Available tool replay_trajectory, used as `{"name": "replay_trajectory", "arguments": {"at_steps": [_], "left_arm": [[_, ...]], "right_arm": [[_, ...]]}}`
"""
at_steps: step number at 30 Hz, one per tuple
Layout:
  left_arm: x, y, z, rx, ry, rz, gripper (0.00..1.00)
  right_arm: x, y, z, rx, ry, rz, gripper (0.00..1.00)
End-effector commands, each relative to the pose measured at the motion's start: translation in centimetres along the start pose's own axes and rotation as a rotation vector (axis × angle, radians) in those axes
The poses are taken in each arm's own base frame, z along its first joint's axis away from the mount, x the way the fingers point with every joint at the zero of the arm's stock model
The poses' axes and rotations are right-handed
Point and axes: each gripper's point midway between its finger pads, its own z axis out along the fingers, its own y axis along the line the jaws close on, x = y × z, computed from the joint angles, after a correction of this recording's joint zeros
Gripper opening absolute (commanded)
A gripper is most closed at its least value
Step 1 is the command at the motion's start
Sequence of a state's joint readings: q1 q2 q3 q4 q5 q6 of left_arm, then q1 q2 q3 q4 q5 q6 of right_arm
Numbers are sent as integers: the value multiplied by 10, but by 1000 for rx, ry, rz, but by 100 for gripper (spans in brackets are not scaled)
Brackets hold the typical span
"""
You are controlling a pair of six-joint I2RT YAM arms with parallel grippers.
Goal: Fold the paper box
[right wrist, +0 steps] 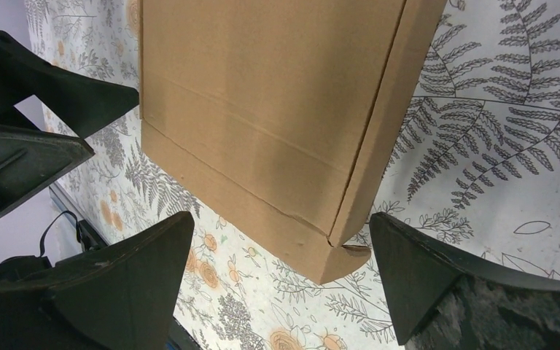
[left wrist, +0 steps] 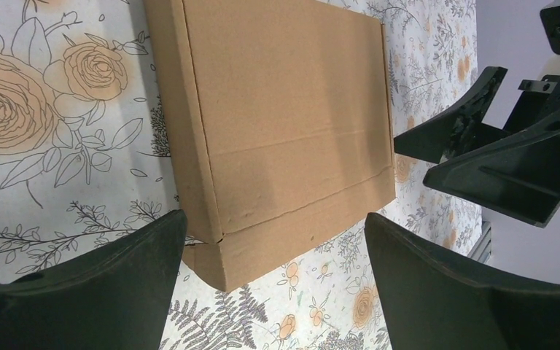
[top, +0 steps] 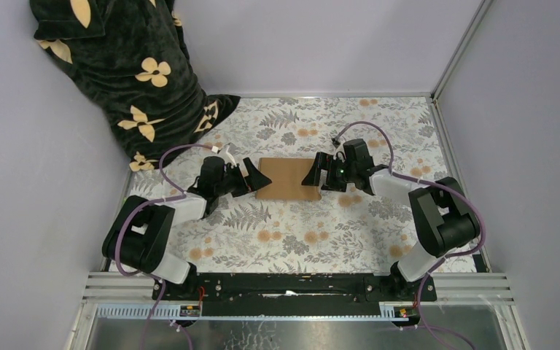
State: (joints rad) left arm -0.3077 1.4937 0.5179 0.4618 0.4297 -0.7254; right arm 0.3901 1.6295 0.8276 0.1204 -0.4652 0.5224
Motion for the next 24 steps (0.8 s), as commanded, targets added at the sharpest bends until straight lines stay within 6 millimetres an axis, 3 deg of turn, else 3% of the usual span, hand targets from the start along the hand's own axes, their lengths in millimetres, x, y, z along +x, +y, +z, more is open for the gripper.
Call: {"name": "replay_trajectory", "arguments": {"at_steps": [1,24], "left_arm": [[-3,-5,3,43,-21,20,99],[0,-5,10,66,-6,17,99]], "right_arm": [[-2,7,4,-52,-5,5,99],[-6,8,9,-62,-5,3,99]]}}
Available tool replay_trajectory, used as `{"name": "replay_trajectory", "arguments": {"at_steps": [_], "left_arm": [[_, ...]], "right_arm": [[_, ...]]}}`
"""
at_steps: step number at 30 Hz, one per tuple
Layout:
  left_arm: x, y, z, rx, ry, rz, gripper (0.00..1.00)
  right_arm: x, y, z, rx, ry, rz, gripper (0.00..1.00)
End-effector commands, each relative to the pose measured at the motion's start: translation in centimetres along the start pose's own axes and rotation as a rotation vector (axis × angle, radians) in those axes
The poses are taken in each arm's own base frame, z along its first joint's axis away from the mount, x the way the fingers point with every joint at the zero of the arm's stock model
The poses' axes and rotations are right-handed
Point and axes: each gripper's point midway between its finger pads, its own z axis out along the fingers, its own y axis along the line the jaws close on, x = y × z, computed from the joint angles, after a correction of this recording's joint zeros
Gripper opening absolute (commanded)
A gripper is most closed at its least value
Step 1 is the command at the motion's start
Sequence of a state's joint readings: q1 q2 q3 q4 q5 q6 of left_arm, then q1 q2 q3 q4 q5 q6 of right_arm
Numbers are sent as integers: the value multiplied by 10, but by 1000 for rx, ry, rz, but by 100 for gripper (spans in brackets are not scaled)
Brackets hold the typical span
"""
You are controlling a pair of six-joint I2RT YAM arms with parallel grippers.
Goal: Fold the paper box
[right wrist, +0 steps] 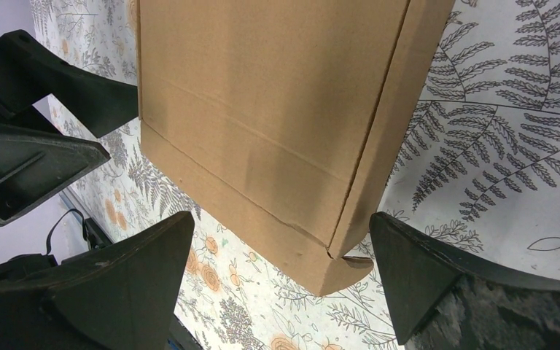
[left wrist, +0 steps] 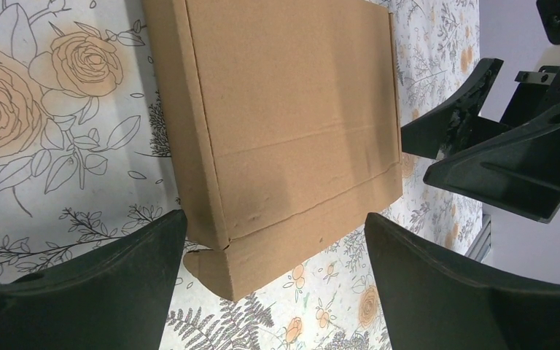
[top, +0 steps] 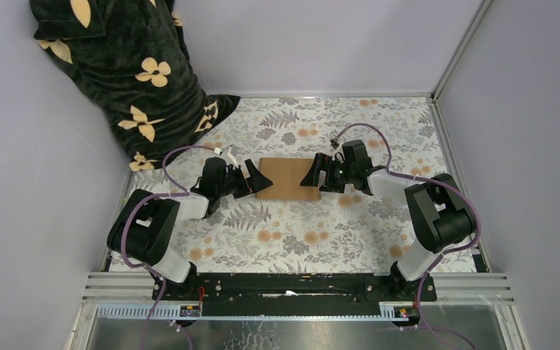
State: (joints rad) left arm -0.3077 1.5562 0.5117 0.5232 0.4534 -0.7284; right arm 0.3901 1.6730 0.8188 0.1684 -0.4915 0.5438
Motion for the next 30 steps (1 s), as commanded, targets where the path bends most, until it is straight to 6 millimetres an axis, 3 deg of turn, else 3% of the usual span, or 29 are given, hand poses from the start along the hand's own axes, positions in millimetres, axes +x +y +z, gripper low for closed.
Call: {"name": "replay_trajectory", "arguments": {"at_steps": [1,30], "left_arm": [[-8,-11,2,53,-28,23,99],[-13,-14,5,63,-37,34,99]], "right_arm": [[-12,12,-1,-44,-23,-21,99],[-24,10,-2,-6,-40,-53,99]]}}
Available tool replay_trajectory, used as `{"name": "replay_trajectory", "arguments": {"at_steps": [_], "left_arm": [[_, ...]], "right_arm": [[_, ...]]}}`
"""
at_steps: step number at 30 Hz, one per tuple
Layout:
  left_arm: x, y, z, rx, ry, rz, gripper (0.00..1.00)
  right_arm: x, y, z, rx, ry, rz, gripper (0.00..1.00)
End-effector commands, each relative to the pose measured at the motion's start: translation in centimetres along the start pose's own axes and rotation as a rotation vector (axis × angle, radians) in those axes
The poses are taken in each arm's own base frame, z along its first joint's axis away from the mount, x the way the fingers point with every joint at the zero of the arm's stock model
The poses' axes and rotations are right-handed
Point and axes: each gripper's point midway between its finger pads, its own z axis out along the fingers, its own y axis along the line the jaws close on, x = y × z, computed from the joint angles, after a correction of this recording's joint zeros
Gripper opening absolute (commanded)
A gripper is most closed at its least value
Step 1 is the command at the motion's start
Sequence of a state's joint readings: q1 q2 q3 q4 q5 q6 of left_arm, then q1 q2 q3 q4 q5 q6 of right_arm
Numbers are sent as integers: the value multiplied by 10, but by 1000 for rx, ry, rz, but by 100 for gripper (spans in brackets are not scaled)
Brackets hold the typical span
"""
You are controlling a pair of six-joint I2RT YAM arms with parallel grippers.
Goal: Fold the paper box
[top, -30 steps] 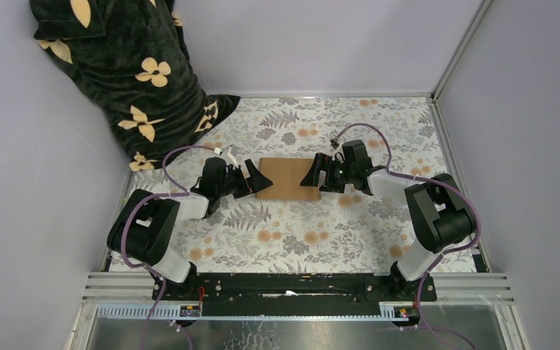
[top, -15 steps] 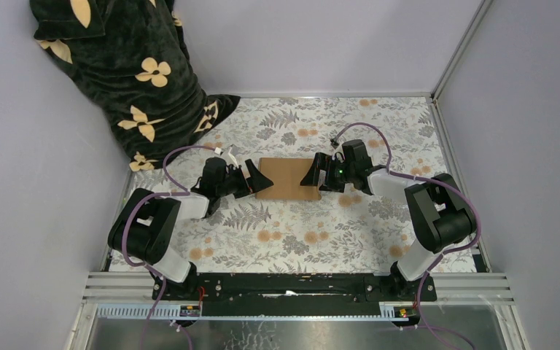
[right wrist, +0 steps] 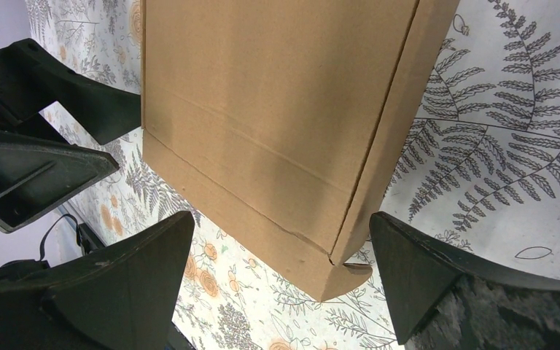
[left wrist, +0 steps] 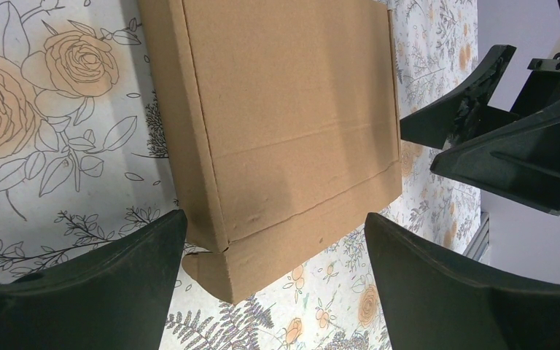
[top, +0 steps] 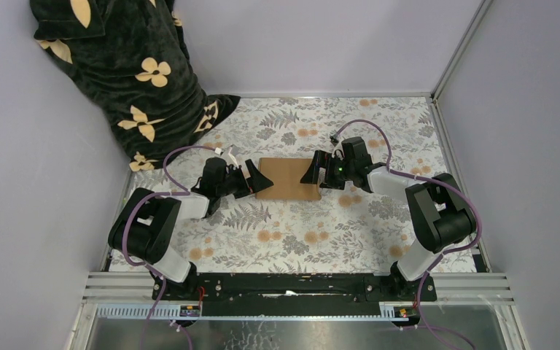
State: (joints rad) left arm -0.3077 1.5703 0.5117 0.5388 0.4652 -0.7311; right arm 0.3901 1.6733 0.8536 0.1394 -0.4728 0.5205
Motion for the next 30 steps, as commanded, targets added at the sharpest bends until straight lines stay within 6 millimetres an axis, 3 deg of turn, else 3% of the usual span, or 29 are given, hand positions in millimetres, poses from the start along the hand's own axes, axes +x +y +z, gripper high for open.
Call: {"name": "replay_trajectory", "arguments": {"at_steps": [1,30], "left_arm": [[-16,-15,3,56,-46,39,99],[-19,-20,5,81,-60,44,99]], "right_arm": [[-14,8,-1,-20,-25,-27,99],[-14,11,4,-51,-15,-19,99]]}}
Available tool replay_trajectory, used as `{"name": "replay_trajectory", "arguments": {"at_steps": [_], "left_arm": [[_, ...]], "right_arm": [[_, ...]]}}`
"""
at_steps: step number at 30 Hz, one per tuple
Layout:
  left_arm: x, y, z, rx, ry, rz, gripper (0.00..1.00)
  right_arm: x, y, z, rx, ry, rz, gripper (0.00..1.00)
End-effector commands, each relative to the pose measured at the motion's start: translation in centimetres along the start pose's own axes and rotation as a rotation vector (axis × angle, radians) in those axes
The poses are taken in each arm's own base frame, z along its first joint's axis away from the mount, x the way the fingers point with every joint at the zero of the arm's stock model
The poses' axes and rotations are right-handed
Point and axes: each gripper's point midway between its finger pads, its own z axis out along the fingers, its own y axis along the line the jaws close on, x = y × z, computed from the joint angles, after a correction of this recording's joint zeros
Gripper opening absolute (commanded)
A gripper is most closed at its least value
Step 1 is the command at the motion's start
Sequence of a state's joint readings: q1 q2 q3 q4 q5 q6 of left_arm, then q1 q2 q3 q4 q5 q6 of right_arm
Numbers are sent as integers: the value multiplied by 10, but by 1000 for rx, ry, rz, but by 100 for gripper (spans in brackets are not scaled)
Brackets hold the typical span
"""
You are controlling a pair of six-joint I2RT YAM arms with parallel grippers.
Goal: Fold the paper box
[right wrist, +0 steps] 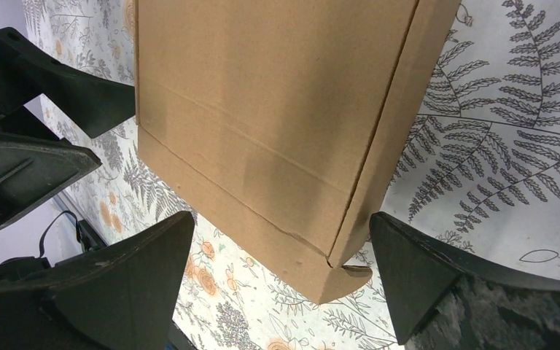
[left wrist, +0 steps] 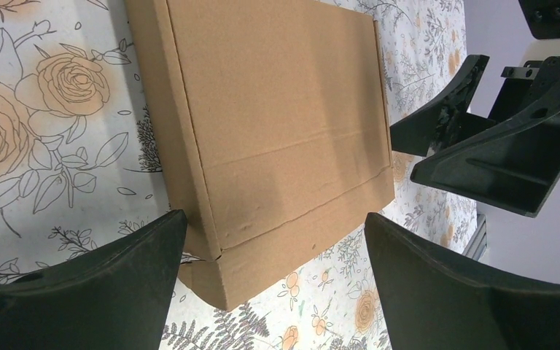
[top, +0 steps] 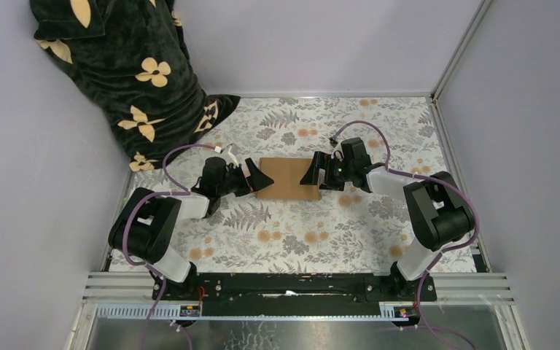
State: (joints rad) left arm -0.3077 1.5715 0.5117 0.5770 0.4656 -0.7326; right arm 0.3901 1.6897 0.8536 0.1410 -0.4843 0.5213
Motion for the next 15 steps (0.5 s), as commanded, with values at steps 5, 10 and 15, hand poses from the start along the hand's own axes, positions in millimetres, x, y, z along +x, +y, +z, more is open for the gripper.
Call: {"name": "replay_trajectory", "arguments": {"at_steps": [5,10,15], "left_arm": [[-9,-17,5,69,-24,24,99],[-5,-23,4,81,-14,29,99],[-1,-28,3,85,-6,32,99]], "right_arm": [[-18,15,1,-51,-34,-29,99],[-19,18,-2,-61,-37,-29,98],[-20,23,-7,-72,-44,-31,98]]}}
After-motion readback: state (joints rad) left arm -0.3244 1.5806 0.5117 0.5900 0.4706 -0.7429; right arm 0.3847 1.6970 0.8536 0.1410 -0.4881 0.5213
